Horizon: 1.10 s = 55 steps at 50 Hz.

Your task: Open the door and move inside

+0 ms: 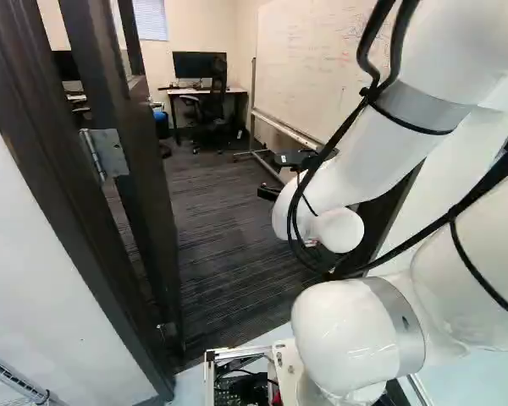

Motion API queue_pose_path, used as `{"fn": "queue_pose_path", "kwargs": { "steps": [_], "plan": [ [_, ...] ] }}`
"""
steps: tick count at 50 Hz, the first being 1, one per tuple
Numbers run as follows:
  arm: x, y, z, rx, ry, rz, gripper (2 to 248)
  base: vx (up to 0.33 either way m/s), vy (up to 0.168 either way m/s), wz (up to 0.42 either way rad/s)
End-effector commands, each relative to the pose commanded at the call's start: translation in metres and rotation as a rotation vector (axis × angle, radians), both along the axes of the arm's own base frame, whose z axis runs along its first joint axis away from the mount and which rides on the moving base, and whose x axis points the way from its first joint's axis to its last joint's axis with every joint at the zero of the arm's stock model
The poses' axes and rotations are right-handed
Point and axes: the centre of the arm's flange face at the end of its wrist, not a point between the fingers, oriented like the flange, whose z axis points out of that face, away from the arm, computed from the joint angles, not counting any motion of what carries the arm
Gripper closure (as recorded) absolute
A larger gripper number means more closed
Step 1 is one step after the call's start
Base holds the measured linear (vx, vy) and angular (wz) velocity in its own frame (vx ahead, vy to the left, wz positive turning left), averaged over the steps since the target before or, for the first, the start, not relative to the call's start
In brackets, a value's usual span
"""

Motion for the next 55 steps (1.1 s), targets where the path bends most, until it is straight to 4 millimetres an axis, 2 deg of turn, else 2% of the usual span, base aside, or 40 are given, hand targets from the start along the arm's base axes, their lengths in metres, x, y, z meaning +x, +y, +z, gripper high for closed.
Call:
{"fn": "queue_pose_path", "kwargs": {
  "steps": [32,55],
  "plan": [
    [0.0,0.0,0.0,0.0,0.0,0.0,3,0.004,0.0,0.0],
    [0.0,0.0,0.0,0.0,0.0,0.0,3,0.092,0.002,0.0]
  ]
}}
